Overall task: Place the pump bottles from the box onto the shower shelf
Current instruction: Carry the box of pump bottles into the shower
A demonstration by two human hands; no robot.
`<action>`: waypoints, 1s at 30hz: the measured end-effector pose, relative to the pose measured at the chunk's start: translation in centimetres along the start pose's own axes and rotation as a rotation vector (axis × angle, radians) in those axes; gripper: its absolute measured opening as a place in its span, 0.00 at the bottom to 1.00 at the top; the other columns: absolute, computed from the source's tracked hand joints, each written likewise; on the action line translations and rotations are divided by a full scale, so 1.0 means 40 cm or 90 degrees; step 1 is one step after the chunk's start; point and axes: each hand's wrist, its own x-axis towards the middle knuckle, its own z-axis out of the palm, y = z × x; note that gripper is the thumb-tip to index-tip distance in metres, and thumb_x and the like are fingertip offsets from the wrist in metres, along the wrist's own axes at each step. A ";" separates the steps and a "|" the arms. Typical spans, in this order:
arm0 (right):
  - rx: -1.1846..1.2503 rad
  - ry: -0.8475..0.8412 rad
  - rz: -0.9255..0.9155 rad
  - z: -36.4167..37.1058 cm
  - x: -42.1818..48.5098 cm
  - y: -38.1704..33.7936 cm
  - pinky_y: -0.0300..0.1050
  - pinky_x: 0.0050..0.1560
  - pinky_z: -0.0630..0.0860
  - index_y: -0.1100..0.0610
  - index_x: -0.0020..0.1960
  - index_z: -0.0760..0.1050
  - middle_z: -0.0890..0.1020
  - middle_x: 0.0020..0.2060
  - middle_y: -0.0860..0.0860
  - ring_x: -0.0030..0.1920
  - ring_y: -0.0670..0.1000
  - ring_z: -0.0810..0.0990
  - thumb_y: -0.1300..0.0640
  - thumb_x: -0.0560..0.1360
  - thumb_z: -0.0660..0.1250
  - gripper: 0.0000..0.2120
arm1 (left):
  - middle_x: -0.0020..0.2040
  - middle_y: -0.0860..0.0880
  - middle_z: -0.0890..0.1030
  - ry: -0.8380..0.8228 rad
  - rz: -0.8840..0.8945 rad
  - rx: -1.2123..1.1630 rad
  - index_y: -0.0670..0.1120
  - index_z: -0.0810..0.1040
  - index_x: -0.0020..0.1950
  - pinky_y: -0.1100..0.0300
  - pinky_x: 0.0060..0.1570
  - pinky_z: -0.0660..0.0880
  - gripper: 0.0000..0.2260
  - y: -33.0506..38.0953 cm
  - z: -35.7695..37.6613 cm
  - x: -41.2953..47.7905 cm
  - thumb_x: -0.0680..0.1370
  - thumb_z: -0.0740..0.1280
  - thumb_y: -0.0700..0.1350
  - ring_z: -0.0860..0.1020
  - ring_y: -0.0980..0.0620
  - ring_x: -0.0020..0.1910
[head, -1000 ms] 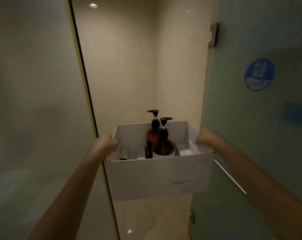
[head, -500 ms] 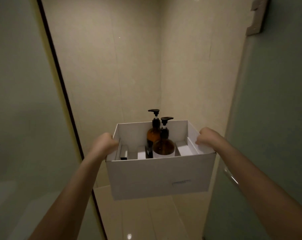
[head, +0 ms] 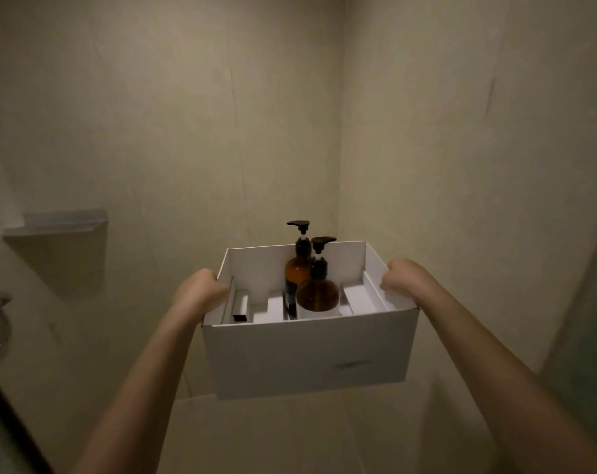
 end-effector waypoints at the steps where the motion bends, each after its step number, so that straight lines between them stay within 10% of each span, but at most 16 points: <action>1: -0.002 -0.003 -0.001 0.000 0.032 -0.009 0.43 0.41 0.72 0.64 0.55 0.76 0.77 0.43 0.57 0.43 0.58 0.77 0.60 0.72 0.62 0.14 | 0.32 0.39 0.77 0.006 -0.002 -0.004 0.42 0.69 0.26 0.59 0.27 0.62 0.12 0.006 0.006 0.030 0.69 0.64 0.39 0.80 0.40 0.42; 6: -0.002 -0.009 -0.013 0.016 0.191 -0.052 0.44 0.42 0.73 0.64 0.55 0.76 0.76 0.42 0.57 0.42 0.58 0.77 0.60 0.72 0.62 0.14 | 0.43 0.36 0.81 0.028 -0.011 0.001 0.42 0.68 0.26 0.60 0.26 0.61 0.13 0.022 0.035 0.174 0.70 0.65 0.39 0.80 0.39 0.45; 18: -0.007 -0.045 -0.049 0.085 0.572 -0.173 0.44 0.43 0.74 0.64 0.57 0.75 0.81 0.52 0.60 0.48 0.59 0.80 0.60 0.73 0.62 0.15 | 0.25 0.46 0.70 0.017 -0.066 0.047 0.41 0.69 0.26 0.62 0.26 0.61 0.11 0.015 0.096 0.535 0.68 0.64 0.36 0.70 0.46 0.29; 30: 0.019 -0.050 -0.100 0.142 1.004 -0.415 0.46 0.45 0.73 0.65 0.57 0.74 0.80 0.53 0.61 0.52 0.61 0.79 0.60 0.73 0.63 0.15 | 0.43 0.33 0.80 0.074 -0.105 0.046 0.38 0.73 0.33 0.58 0.33 0.64 0.06 -0.001 0.060 0.947 0.69 0.65 0.36 0.80 0.38 0.46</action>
